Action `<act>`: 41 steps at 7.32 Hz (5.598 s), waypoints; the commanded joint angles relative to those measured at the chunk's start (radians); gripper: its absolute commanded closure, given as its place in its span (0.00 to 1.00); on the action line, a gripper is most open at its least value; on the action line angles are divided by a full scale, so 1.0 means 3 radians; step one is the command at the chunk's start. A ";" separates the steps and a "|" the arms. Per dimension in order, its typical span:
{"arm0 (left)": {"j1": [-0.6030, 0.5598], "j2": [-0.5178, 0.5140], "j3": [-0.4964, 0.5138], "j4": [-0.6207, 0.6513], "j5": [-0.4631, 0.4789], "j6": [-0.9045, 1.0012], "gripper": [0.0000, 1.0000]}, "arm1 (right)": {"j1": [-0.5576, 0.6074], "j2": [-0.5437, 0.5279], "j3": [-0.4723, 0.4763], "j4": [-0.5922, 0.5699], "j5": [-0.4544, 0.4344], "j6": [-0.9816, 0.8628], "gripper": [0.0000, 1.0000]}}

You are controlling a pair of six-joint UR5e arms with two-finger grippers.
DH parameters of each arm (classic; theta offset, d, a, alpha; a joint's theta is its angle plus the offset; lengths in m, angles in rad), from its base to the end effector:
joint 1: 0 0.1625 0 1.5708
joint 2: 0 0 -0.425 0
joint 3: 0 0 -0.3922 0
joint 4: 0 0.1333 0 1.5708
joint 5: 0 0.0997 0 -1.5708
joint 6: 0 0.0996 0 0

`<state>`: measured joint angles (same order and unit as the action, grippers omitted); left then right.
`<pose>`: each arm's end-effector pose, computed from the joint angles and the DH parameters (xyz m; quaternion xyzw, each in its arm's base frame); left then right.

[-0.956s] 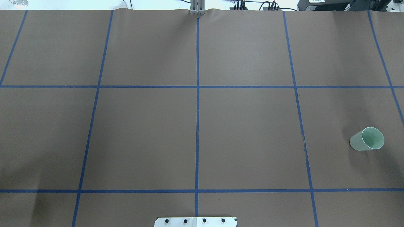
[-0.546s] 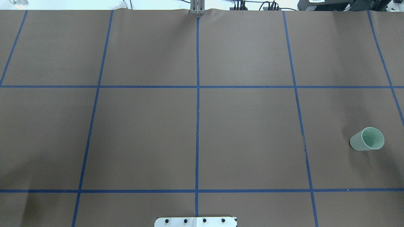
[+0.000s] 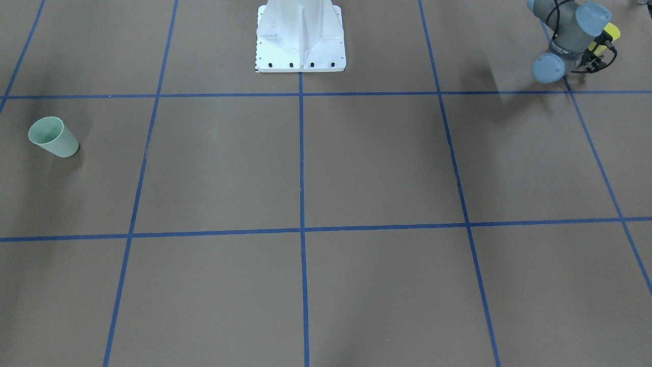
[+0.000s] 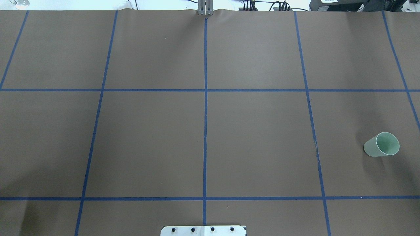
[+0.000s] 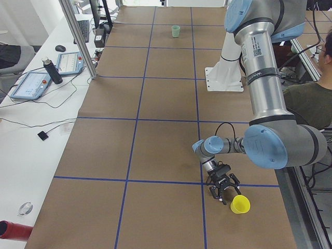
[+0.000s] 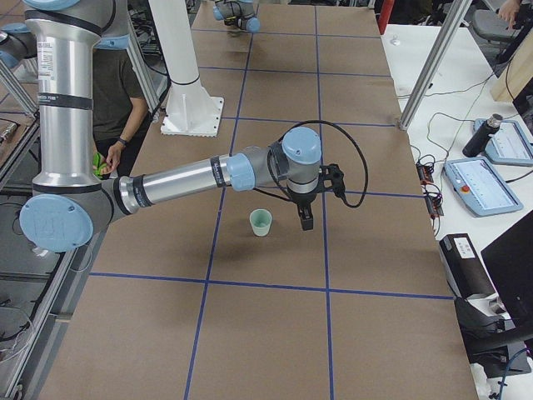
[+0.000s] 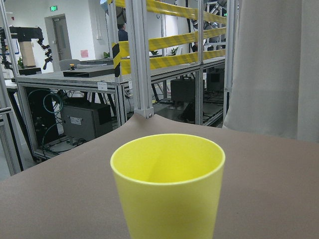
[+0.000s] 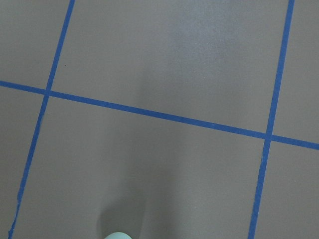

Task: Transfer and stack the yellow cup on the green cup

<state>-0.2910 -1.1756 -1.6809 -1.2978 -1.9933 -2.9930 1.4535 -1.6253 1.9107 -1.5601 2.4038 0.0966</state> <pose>0.2122 -0.1601 0.7949 -0.0258 -0.3354 -0.7481 0.5720 0.0044 -0.4719 0.5114 0.0914 -0.4122 -0.0690 0.9038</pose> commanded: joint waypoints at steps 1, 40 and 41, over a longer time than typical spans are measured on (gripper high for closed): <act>0.0029 0.0094 0.0004 -0.0096 -0.0003 -0.0010 0.01 | -0.0003 -0.0008 0.0012 0.0000 0.0000 0.0000 0.00; -0.0857 -0.2993 0.0949 -0.3400 0.3658 0.6259 0.83 | -0.0043 0.0018 -0.0166 0.0448 0.0225 0.0026 0.00; -0.0744 -0.3131 0.1041 -0.3658 0.3577 0.6365 0.83 | -0.0049 0.0018 -0.0227 0.0566 0.0230 0.0036 0.00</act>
<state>-0.5568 -2.0683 -1.3994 -2.2507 -0.9000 -1.1838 1.4431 -1.6233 1.8575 -1.4350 2.4733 0.1035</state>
